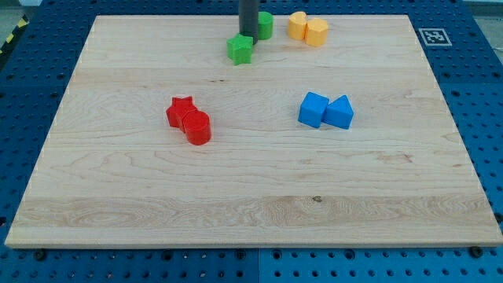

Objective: Slide the green circle slightly downwards

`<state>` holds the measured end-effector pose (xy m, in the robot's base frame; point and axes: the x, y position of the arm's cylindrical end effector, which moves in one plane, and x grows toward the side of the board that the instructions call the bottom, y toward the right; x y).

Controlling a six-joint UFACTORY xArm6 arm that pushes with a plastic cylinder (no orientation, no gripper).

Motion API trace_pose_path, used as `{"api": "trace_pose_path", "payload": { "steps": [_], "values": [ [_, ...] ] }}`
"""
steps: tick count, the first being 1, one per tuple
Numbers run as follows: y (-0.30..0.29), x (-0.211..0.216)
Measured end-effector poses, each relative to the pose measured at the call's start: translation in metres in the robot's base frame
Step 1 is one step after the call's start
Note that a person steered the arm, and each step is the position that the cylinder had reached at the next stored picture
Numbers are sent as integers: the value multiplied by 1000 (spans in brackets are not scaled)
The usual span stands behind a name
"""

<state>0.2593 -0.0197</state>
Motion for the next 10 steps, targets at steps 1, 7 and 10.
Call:
{"api": "trace_pose_path", "payload": {
  "steps": [1, 7, 10],
  "values": [
    [-11, -25],
    [34, -65],
    [34, -32]
  ]
}}
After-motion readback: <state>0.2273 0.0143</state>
